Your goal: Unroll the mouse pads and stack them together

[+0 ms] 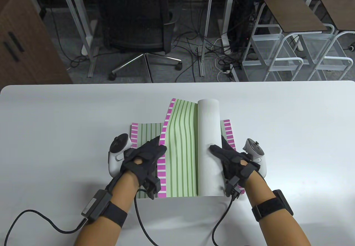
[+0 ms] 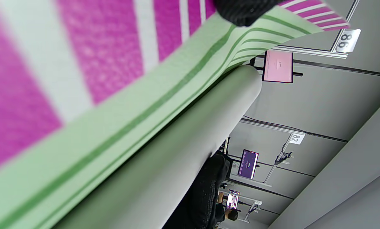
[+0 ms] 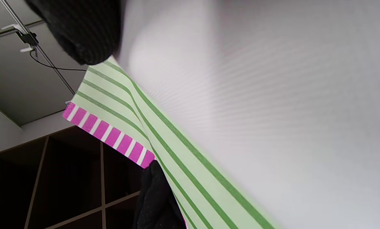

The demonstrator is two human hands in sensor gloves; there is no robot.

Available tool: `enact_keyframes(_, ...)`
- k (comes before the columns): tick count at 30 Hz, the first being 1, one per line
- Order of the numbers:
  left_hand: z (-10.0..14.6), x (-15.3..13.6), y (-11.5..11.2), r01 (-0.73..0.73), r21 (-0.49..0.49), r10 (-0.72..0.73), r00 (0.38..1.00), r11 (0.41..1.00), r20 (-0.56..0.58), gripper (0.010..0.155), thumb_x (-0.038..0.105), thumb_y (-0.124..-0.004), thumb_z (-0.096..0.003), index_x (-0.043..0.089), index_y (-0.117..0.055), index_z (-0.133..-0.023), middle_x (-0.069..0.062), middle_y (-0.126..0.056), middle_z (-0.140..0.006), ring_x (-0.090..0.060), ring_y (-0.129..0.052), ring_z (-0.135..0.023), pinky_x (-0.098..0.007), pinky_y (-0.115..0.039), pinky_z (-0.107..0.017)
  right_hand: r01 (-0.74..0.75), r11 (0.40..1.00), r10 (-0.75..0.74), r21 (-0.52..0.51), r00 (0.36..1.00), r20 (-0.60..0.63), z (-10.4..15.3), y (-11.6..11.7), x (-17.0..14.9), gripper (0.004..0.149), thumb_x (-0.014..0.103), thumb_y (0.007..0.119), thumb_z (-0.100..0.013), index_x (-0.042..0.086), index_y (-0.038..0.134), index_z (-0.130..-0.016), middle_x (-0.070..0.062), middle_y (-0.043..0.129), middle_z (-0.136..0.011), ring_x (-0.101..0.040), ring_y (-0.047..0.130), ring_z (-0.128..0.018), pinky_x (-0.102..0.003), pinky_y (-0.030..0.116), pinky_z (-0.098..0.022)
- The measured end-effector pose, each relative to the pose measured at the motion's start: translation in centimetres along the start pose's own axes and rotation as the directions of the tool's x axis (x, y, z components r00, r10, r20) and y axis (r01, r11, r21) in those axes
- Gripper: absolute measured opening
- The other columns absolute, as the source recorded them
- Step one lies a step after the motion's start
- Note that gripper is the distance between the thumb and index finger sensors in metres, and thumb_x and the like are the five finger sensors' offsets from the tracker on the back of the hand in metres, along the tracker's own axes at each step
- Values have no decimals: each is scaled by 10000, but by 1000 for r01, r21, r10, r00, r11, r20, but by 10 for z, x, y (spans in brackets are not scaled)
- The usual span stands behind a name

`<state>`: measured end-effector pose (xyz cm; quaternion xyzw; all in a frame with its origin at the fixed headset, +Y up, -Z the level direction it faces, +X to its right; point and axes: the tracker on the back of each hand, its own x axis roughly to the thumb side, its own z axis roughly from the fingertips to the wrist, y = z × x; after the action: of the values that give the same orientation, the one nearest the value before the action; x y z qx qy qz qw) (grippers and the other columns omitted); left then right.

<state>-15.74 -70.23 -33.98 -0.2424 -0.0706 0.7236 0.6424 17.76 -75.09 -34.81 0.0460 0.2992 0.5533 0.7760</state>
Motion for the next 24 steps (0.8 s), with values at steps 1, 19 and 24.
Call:
enact_keyframes(1, 1, 1, 2, 5, 1, -5, 1000, 1000, 4, 588, 251, -705, -534, 165, -523, -1086, -113, -822, -882, -276, -1046, -641, -415, -861, -476, 6, 1000, -6, 7, 1000, 8, 0, -2, 0, 978, 478, 885, -437, 245, 122, -1002, -129, 490, -943, -440, 815, -771, -573, 738, -533)
enact_keyframes(19, 5, 9, 12, -17, 23, 17, 1000, 1000, 25, 592, 254, -705, -538, 148, -509, -1086, -117, -821, -878, -269, -1051, -634, -409, -864, -472, 107, 994, -106, 26, 994, -20, -2, -10, -10, 1048, 524, 896, -419, 272, 48, -981, -157, 294, -1006, -488, 720, -843, -608, 695, -562)
enact_keyframes(24, 8, 14, 19, -15, 28, 14, 999, 1000, 37, 590, 254, -703, -540, 149, -510, -1087, -117, -822, -878, -268, -1050, -633, -407, -863, -472, 139, 990, -139, -17, 990, 8, 0, -22, -9, 931, 436, 876, -449, 244, 159, -1010, -141, 487, -955, -465, 793, -796, -578, 724, -545)
